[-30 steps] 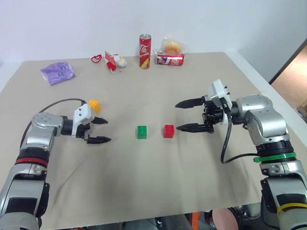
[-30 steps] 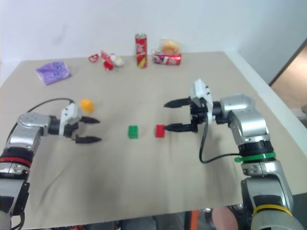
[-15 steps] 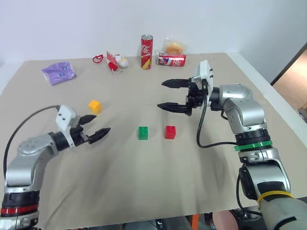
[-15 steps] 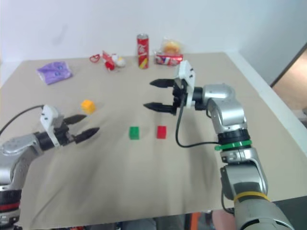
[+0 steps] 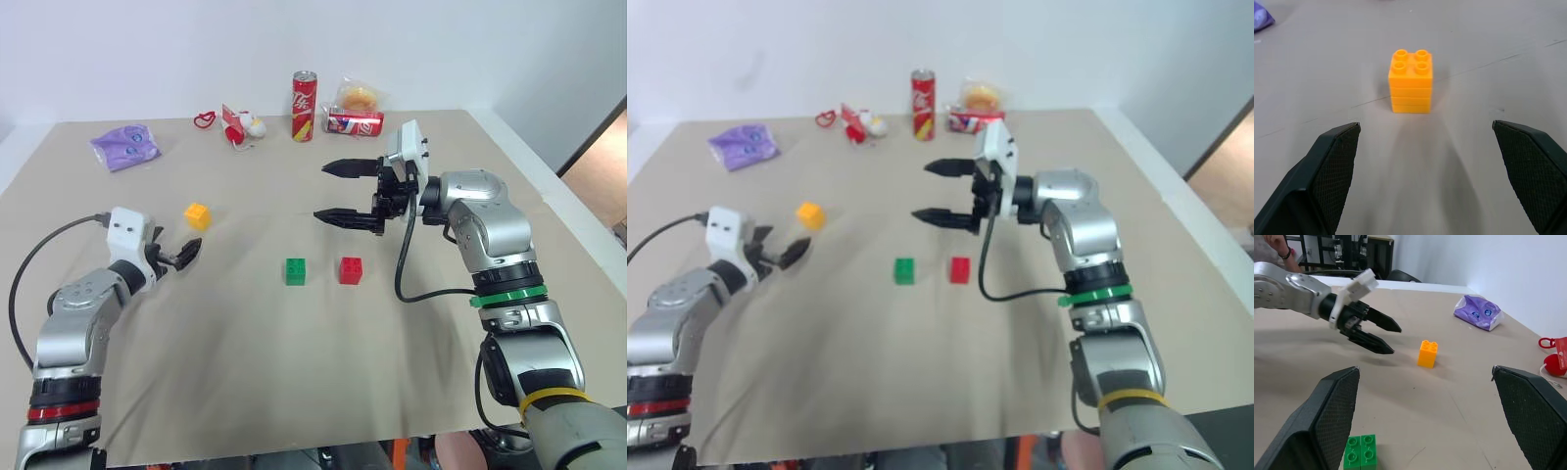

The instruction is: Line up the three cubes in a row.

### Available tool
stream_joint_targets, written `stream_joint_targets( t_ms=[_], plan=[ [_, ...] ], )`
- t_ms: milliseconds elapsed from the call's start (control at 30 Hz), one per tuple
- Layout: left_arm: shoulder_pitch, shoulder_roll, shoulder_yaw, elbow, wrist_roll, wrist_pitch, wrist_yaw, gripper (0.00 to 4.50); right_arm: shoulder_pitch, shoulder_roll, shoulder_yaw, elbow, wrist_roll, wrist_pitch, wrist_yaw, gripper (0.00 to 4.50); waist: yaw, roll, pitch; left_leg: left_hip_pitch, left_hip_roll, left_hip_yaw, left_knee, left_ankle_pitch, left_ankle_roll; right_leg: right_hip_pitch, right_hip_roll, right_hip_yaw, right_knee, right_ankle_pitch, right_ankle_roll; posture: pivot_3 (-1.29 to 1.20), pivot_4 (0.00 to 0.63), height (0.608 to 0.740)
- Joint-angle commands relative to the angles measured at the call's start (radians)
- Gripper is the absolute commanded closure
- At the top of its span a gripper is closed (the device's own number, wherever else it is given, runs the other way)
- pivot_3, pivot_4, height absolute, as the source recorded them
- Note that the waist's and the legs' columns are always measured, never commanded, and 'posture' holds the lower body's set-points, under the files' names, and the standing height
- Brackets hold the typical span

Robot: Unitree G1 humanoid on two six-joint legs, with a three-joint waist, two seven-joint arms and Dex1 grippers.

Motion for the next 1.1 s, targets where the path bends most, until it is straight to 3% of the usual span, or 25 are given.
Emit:
stream_joint_targets(
  t_ms=[33,533,1100],
  plan=[
    [-0.055,0.020,-0.021,0.060,0.025,-0.036,-0.012,0.03,-0.011,-0.008,-0.020,-0.040,0.007,-0.012,-0.003,0.00,0.000,0.000,0.000,0.000,0.000,0.000,0.000,0.000,0.000,0.000,0.000,0.000,0.000,0.000,0.000,0.00,0.150,0.740],
    [-0.337,-0.026,-0.129,0.505,0.130,-0.180,-0.041,0.03,0.003,-0.024,-0.029,-0.064,0.011,-0.001,-0.024,0.00,0.004,0.000,0.000,0.000,0.000,0.000,0.000,0.000,0.000,0.000,0.000,0.000,0.000,0.000,0.000,0.00,0.150,0.740],
    [-0.527,-0.045,-0.166,0.779,0.198,-0.211,-0.037,0.03,-0.002,-0.025,-0.028,-0.052,0.007,-0.005,-0.029,0.00,0.006,0.000,0.000,0.000,-0.001,-0.001,0.002,0.001,0.000,0.001,0.000,0.000,0.000,0.003,0.002,0.00,0.150,0.740]
  ],
)
